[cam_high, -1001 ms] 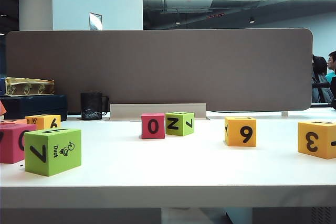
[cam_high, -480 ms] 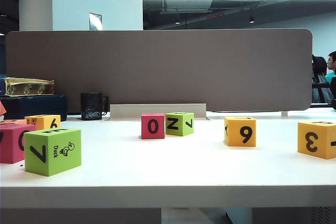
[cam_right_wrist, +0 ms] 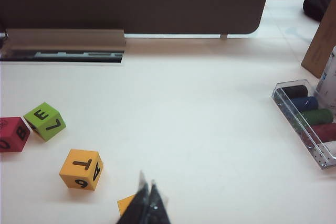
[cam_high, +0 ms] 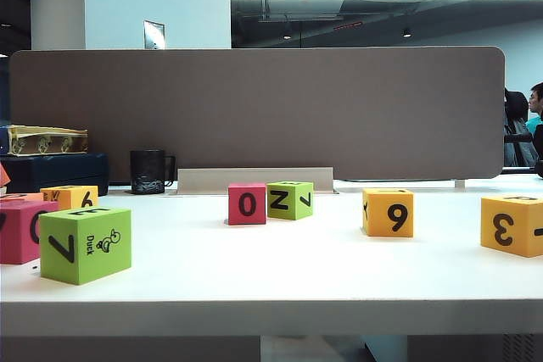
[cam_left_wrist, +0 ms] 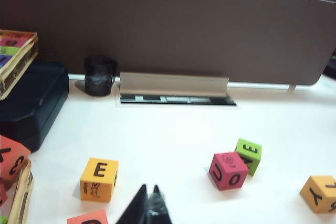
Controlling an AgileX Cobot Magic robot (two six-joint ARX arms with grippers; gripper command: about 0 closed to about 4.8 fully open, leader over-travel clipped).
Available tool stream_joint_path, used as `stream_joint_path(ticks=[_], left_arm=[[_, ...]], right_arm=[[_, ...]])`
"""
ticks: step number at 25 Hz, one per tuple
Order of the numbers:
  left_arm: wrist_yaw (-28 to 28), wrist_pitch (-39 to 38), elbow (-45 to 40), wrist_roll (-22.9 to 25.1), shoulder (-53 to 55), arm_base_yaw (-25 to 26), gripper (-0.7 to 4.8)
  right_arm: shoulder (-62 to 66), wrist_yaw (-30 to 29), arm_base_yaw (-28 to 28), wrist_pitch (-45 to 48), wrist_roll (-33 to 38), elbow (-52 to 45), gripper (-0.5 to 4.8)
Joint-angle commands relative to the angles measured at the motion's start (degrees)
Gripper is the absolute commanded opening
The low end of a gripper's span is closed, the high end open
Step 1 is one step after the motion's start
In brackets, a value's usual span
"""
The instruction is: Select the appropriate blocks from the scattered letter blocks on the table and arrange them in a row to spell out "DEEP".
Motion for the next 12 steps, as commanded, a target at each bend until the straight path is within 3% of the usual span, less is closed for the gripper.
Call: stream_joint_path(ticks=[1, 12], left_arm=[[0.4, -2.3, 5.1, 0.5, 6.2, 0.0, -0.06], [0.3, -10.0, 17.7, 8.0, 19.3, 0.0, -0.06]], right_arm=[[4.7, -0.2, 0.0, -4.6, 0.2, 5.7, -0.02], [13.9, -5.4, 0.2, -9.8, -0.2, 15.1, -0.02]])
